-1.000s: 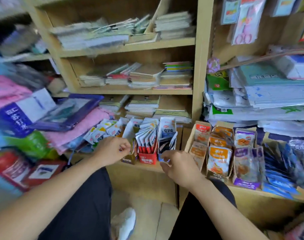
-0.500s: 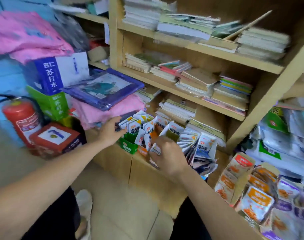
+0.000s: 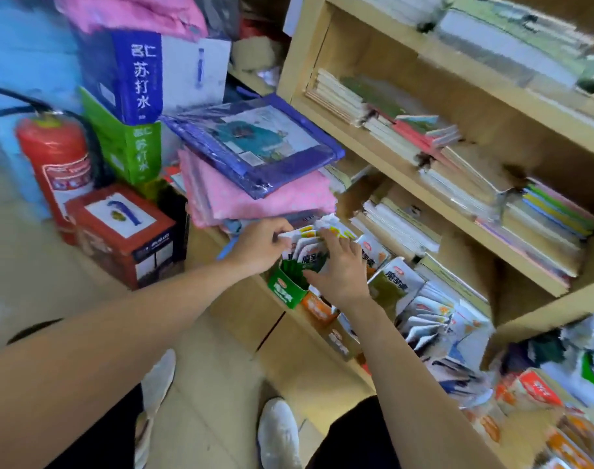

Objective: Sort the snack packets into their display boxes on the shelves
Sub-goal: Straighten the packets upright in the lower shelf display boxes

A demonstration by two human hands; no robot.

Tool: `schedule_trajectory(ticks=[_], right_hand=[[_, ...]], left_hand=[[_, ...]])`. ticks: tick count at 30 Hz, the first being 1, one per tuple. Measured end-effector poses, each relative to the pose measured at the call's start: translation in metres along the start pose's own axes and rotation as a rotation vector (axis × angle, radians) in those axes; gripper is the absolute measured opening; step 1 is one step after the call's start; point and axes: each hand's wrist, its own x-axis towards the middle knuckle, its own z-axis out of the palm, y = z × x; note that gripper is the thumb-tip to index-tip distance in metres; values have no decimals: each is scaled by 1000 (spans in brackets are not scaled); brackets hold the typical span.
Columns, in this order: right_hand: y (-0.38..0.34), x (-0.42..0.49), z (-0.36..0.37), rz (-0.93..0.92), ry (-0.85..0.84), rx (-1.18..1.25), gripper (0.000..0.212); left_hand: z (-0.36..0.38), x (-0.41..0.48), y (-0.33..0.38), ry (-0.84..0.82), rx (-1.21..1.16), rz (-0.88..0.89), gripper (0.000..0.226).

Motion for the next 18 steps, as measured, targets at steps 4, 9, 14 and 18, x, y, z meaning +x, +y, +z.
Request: schedule_trajectory(ticks=[4,9,14,18], right_hand=[[25,-2,8,-16,164,115,38],[46,-15,-5,-106,190,245,15],[47,-29,-11,-211,199,223,26],[39,-32,-9,-209,291,254,15]], left_hand=[[2,10,-9,-12,-27,16,12],[-3,21,-7,-9,-109,111,17],[-13,26,9,-101,-155,251,21],[-9,32,9,-253,-70,242,18]])
